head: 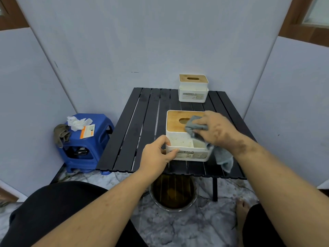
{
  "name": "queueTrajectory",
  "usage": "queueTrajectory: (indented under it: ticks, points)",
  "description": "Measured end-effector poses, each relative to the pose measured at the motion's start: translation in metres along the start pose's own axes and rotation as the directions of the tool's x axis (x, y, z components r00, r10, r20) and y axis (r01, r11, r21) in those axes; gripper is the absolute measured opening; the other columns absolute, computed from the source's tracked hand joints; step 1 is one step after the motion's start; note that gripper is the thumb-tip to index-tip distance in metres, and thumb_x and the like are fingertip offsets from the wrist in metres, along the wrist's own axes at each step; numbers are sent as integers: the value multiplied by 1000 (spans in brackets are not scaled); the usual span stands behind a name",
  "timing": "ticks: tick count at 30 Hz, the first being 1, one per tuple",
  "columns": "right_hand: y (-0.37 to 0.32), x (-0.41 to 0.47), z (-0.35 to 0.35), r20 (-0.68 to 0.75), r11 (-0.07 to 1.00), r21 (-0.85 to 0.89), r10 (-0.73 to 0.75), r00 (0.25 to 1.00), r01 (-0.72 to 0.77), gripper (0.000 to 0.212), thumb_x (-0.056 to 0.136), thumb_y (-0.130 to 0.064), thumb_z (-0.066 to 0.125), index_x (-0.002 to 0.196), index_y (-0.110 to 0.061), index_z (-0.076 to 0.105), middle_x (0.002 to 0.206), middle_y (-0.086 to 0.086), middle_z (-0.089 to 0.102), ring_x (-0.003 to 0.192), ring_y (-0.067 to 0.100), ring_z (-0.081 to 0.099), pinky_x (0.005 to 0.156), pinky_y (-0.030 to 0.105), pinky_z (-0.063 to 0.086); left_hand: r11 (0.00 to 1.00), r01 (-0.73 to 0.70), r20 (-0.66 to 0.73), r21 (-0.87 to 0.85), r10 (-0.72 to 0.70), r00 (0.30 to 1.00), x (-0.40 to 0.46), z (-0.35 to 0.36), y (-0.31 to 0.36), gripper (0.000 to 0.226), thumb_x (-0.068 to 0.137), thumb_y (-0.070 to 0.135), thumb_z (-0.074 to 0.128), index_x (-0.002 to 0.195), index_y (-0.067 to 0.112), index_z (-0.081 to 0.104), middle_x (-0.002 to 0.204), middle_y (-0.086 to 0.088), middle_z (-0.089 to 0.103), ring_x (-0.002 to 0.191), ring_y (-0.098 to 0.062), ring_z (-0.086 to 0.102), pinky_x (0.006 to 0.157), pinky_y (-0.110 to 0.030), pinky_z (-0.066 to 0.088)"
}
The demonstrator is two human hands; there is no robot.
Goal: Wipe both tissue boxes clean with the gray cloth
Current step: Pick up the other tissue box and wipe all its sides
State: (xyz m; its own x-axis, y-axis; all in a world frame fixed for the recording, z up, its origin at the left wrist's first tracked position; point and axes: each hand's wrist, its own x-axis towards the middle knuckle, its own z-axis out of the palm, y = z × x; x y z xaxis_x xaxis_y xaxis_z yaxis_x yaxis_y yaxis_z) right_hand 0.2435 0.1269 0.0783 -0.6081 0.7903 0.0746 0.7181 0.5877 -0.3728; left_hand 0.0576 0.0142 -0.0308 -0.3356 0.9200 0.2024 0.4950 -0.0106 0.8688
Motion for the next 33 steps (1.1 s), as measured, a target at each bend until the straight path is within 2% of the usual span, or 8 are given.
queueTrajectory:
  ticks: [3,6,8,13,21,27,30,33]
  points:
    - [-31,8,21,5,983,-87,-164,986,164,14,97,-14,60,96,-14,74,75,-17,48,62,-9,59,49,6,40,1000,-11,-2,-27,11,1000,-2,1,2,31,88,28,81,82,18,52,55,14,62,46,-2,49,44,-22,35]
    - [-49,19,38,-82,986,-92,-147,986,140,16,97,-29,58,100,-22,71,91,-6,53,85,13,59,69,25,47,999,-26,-2,-45,26,1000,-3,-2,4,32,88,24,81,82,13,52,46,16,54,42,-4,40,45,-18,29]
    - [-46,19,37,-64,990,-60,-129,990,125,17,97,-33,59,102,-23,71,96,-2,54,88,18,58,75,30,47,999,-31,8,-37,31,999,-2,-3,4,32,88,26,81,81,16,52,48,13,55,43,-4,39,45,-21,31]
    - [-8,3,19,-8,988,-36,-149,989,148,12,94,-35,62,101,-38,72,92,-11,49,78,5,50,63,10,33,1000,-24,22,10,24,999,-2,1,0,33,87,33,80,80,26,49,66,0,66,52,-7,52,47,-35,41]
    - [72,-22,-6,-45,992,-117,40,998,-45,22,89,-44,63,106,-33,72,90,-8,50,80,17,55,75,34,48,999,-23,25,49,22,999,-5,0,4,28,90,33,78,82,29,52,102,8,74,84,-10,73,53,-26,58]
    - [62,-61,48,-458,941,329,90,884,75,32,85,-15,76,116,-25,73,85,-5,50,77,0,53,72,4,39,999,-4,24,-47,5,1000,-9,0,-1,21,92,27,77,93,20,57,105,6,76,85,-4,74,63,-32,64]
    - [57,-65,71,-519,895,438,180,835,79,37,85,-14,76,120,-19,69,96,0,57,87,2,57,83,11,44,998,-18,28,-53,19,999,-11,-1,0,22,90,26,79,96,24,58,108,8,75,88,-7,75,68,-27,64]
    - [51,-67,76,-446,699,703,289,847,132,32,87,-13,74,116,-21,65,105,-3,66,96,9,65,83,25,54,999,-16,38,-48,18,999,-12,0,1,31,85,23,84,98,28,56,109,8,74,90,-10,74,71,-27,64]
